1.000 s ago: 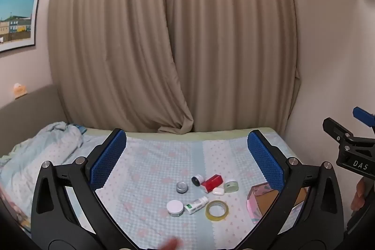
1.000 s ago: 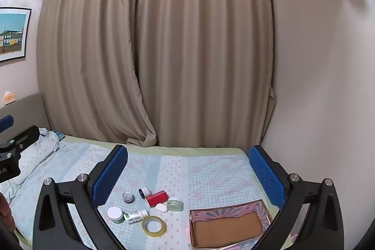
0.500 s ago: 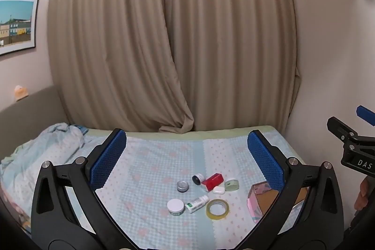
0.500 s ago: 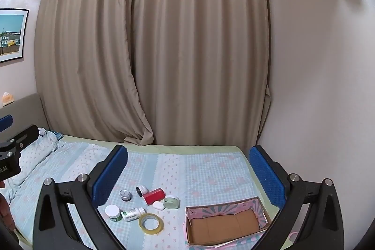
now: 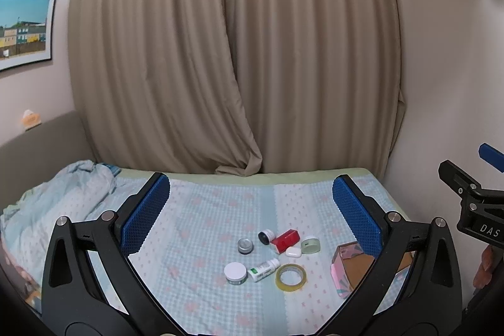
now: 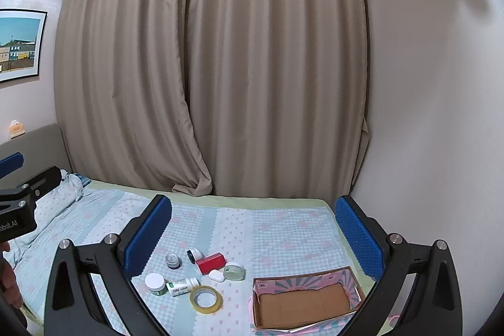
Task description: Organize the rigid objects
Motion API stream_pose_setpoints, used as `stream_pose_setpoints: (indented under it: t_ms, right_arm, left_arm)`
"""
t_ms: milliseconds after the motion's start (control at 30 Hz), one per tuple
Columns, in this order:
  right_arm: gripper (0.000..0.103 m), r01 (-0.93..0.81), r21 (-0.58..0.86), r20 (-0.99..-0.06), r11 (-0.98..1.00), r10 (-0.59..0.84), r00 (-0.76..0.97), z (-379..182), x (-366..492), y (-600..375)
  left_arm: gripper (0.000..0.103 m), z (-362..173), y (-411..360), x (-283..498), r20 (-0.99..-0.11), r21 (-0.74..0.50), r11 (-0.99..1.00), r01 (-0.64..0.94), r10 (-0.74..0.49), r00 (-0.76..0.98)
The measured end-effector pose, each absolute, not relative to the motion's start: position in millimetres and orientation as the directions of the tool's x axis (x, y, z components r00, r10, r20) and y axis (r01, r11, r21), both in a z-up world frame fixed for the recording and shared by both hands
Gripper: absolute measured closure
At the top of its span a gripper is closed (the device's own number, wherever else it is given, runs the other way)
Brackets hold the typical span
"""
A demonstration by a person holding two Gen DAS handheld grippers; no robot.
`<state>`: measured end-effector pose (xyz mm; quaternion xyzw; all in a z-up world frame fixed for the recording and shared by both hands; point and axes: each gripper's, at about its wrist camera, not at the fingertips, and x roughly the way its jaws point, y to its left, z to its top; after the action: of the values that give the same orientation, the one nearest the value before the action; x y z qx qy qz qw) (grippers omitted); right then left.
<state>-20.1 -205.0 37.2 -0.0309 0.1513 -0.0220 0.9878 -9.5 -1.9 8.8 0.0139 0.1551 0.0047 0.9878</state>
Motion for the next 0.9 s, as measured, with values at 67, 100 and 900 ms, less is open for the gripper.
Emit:
stream_pose_setpoints:
  t_ms: [67,100,900]
  right_arm:
    - [0.0,0.03,-0.068,-0.298,0.997,-0.049,0.953,38,-20,-205]
    - [0.0,0.028,-0.067,-0.297,0.997,-0.047,0.954,37,-21,-205]
    - [0.0,0.021,-0.056,-0.286,0.998,-0.036,0.957,23,-21,-207]
  left_arm:
    - [0.0,8,-2,-10,-0.306,0.029,1.0,-0.005,0.013,0.952]
    - [0.0,7,-2,-11,-0.306,0.028,1.0,-0.004,0.013,0.952]
    - [0.0,3,-13,-18,-0.304,0.023,1.0,-0.006,0.013,0.953]
